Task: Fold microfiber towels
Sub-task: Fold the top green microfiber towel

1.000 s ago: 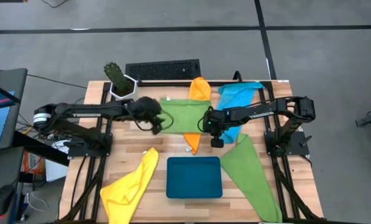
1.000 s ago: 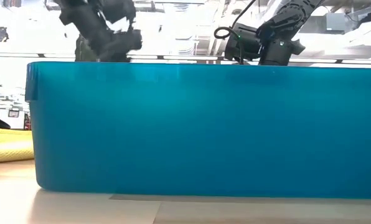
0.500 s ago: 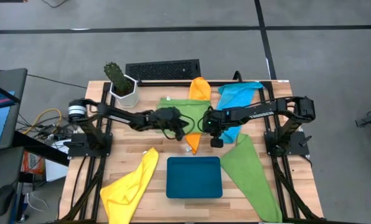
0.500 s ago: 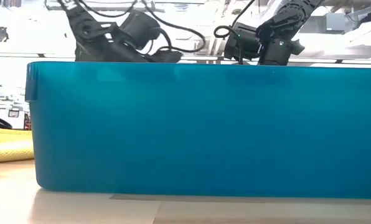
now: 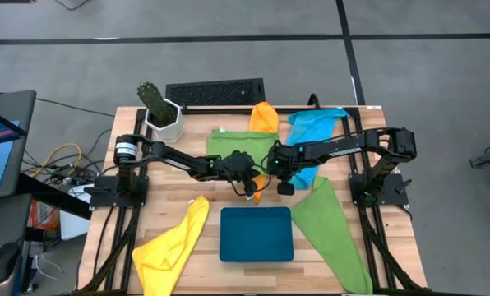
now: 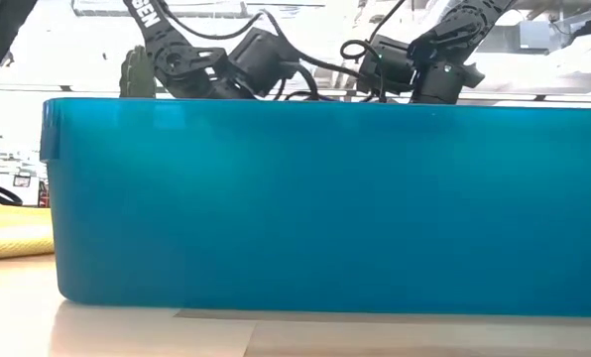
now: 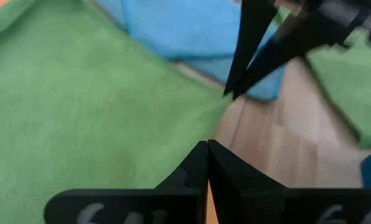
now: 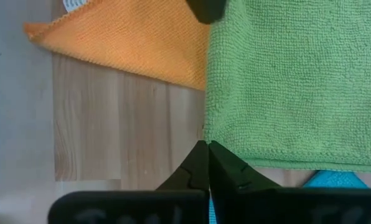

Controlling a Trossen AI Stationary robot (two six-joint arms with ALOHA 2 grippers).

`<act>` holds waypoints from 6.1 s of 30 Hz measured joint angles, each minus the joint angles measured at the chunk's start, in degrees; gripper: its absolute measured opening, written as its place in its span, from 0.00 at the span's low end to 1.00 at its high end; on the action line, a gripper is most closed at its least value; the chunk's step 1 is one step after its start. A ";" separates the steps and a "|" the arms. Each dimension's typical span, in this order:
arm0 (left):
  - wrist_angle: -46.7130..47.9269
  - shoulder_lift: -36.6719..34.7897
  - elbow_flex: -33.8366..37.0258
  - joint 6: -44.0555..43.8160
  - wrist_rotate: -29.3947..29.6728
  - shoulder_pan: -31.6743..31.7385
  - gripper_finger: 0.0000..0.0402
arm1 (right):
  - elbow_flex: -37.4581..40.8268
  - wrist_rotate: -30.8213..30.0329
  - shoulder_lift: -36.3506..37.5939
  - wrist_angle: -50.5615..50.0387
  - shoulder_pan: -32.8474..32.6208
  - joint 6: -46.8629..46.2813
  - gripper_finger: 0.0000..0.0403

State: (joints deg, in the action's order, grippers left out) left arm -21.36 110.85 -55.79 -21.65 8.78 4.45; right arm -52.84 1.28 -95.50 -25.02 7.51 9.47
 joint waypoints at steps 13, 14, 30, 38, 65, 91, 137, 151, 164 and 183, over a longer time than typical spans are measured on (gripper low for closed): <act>0.68 0.95 -0.04 0.53 3.90 0.02 0.00 | 0.00 0.09 0.00 0.02 0.00 0.02 0.06; 0.62 1.47 -0.07 0.48 3.91 0.01 0.00 | 0.00 0.09 0.00 0.02 0.00 0.00 0.06; 3.39 3.63 -0.01 -1.83 1.13 -1.57 0.00 | 0.00 0.26 0.00 1.19 -0.06 0.13 0.06; 3.66 3.63 -0.02 -2.05 0.88 -1.57 0.00 | -2.95 0.31 0.00 5.39 -1.62 4.53 0.05; 27.92 -10.08 0.07 1.89 6.77 -2.84 0.00 | -3.91 2.72 -0.70 16.63 -1.87 7.87 0.06; 29.74 -10.98 0.07 0.13 5.46 -2.82 0.00 | -3.90 3.61 -7.45 24.99 -2.16 11.87 0.07; 33.04 -14.16 0.07 0.99 6.41 -2.82 0.00 | -3.81 5.97 -12.44 30.00 0.80 11.78 0.42; 35.13 -15.26 0.04 1.29 6.75 -2.82 0.00 | -5.27 5.66 -1.75 11.60 2.63 13.28 0.45; 35.84 -15.28 0.04 1.68 7.08 -2.82 0.00 | -4.20 -0.34 -3.34 7.54 3.15 23.92 0.44; 36.04 -15.28 0.04 1.97 7.57 -2.82 0.00 | -4.31 -8.02 -7.85 11.30 1.35 26.53 0.36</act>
State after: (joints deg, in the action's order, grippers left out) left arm 14.68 95.57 -55.75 -19.68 16.35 1.63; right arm -57.14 -6.74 -103.35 -13.72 8.86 36.00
